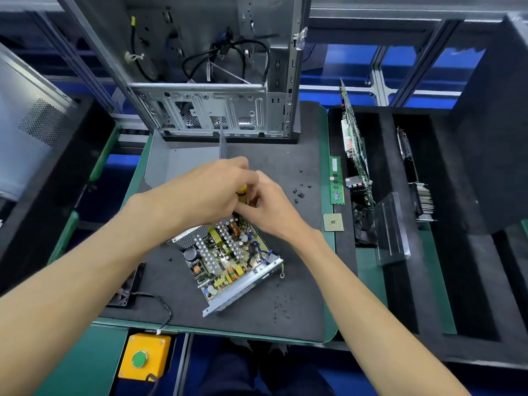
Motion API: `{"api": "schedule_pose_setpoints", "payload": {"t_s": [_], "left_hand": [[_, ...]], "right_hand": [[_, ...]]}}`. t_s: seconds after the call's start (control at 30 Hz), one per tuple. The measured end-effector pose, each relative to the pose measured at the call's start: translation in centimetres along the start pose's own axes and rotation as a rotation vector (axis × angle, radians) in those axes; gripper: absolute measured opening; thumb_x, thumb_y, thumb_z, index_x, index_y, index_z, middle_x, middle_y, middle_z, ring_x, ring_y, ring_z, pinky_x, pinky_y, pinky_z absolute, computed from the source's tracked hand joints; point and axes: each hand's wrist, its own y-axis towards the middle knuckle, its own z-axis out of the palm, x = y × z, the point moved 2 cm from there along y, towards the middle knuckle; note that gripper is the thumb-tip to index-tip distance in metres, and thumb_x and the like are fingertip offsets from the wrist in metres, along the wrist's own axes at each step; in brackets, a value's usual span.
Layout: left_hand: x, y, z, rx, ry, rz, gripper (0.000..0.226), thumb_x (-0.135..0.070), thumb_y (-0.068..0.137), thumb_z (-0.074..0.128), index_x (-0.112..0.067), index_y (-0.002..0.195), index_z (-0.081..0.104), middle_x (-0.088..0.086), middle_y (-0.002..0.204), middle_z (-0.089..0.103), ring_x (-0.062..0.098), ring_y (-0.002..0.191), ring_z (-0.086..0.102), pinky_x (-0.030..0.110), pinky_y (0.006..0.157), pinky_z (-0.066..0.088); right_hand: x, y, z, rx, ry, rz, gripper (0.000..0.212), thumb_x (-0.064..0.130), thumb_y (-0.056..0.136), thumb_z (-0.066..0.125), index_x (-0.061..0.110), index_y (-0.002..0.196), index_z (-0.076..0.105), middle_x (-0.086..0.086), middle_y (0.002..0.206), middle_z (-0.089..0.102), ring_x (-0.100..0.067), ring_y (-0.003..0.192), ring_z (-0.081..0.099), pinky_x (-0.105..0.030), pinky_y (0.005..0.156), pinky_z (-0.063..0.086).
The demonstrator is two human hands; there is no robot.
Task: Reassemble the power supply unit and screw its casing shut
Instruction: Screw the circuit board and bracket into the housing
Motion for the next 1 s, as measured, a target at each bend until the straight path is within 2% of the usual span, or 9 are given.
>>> {"api": "schedule_pose_setpoints", "payload": {"t_s": [0.07, 0.23, 0.33, 0.37, 0.53, 0.7, 0.8, 0.87, 1.0], "left_hand": [[0.1, -0.1, -0.2, 0.047, -0.036, 0.023, 0.018, -0.002, 0.09, 0.057, -0.018, 0.097, 0.062, 0.002, 0.107, 0.052, 0.029, 0.093, 0.059, 0.046, 0.081, 0.048], [0.3, 0.3, -0.2, -0.091, 0.048, -0.095, 0.032, -0.048, 0.094, 0.059, -0.016, 0.099, 0.052, 0.004, 0.093, 0.061, 0.03, 0.087, 0.061, 0.044, 0.075, 0.051], [0.5, 0.8, -0.5, -0.029, 0.061, 0.018, 0.001, -0.017, 0.094, 0.06, -0.017, 0.095, 0.059, 0.001, 0.097, 0.051, 0.031, 0.09, 0.058, 0.039, 0.071, 0.043], [0.6, 0.9, -0.6, 0.007, 0.05, 0.052, 0.008, -0.011, 0.091, 0.06, -0.018, 0.094, 0.062, 0.001, 0.101, 0.048, 0.03, 0.091, 0.058, 0.038, 0.071, 0.042], [1.0, 1.0, 0.0, -0.069, 0.052, -0.011, 0.032, -0.045, 0.094, 0.06, -0.016, 0.102, 0.048, 0.01, 0.101, 0.06, 0.036, 0.091, 0.06, 0.047, 0.079, 0.051], [1.2, 1.9, 0.1, -0.061, 0.074, 0.129, 0.008, -0.021, 0.093, 0.06, -0.014, 0.096, 0.058, 0.008, 0.104, 0.063, 0.032, 0.099, 0.06, 0.043, 0.082, 0.048], [1.7, 1.9, -0.1, -0.035, 0.043, 0.193, 0.009, -0.021, 0.091, 0.063, -0.015, 0.098, 0.062, 0.004, 0.105, 0.065, 0.029, 0.099, 0.061, 0.041, 0.082, 0.047], [2.4, 1.5, -0.2, -0.067, -0.059, 0.201, 0.021, -0.033, 0.091, 0.067, -0.019, 0.105, 0.06, -0.001, 0.106, 0.065, 0.023, 0.096, 0.061, 0.039, 0.08, 0.049], [5.8, -1.2, 1.0, -0.251, -0.207, 0.013, 0.03, -0.055, 0.091, 0.057, -0.028, 0.102, 0.052, -0.014, 0.09, 0.059, 0.004, 0.075, 0.057, 0.028, 0.058, 0.038]], "right_hand": [[-0.1, 0.0, -0.5, -0.021, -0.008, 0.005, 0.037, 0.02, 0.089, 0.073, 0.04, 0.068, 0.049, 0.004, 0.092, 0.051, 0.002, 0.078, 0.055, -0.01, 0.07, 0.044], [0.4, -0.2, -0.6, 0.025, -0.006, 0.075, 0.029, 0.017, 0.092, 0.072, 0.037, 0.075, 0.06, 0.001, 0.092, 0.053, -0.001, 0.068, 0.051, -0.019, 0.063, 0.04], [1.1, -0.5, -0.9, -0.016, -0.087, 0.06, 0.027, 0.033, 0.088, 0.071, 0.042, 0.07, 0.053, -0.003, 0.083, 0.057, -0.002, 0.061, 0.053, -0.017, 0.058, 0.037], [1.2, -0.6, -1.1, -0.025, -0.099, 0.065, 0.025, 0.035, 0.088, 0.071, 0.04, 0.071, 0.053, -0.007, 0.083, 0.06, -0.002, 0.058, 0.054, -0.017, 0.055, 0.037], [1.4, -0.8, -1.2, -0.019, -0.123, 0.119, 0.025, 0.019, 0.09, 0.07, 0.03, 0.069, 0.061, -0.01, 0.077, 0.059, -0.005, 0.049, 0.053, -0.027, 0.053, 0.036], [1.6, -1.1, -0.7, -0.081, -0.124, 0.183, 0.031, 0.035, 0.083, 0.068, 0.02, 0.064, 0.049, 0.008, 0.048, 0.05, -0.006, 0.047, 0.05, -0.029, 0.052, 0.037], [2.1, -1.2, -0.4, -0.1, -0.136, 0.179, 0.03, 0.052, 0.073, 0.056, 0.026, 0.061, 0.045, 0.016, 0.05, 0.054, -0.005, 0.047, 0.048, -0.022, 0.049, 0.032], [1.9, -1.5, -0.5, -0.114, -0.14, 0.171, 0.026, 0.043, 0.083, 0.064, 0.024, 0.068, 0.055, 0.011, 0.057, 0.056, -0.006, 0.051, 0.048, -0.026, 0.054, 0.037], [2.0, -3.3, -1.9, -0.518, 0.141, 0.275, 0.027, 0.033, 0.104, 0.058, 0.011, 0.089, 0.064, 0.008, 0.075, 0.06, -0.014, 0.068, 0.053, -0.036, 0.068, 0.048]]}}
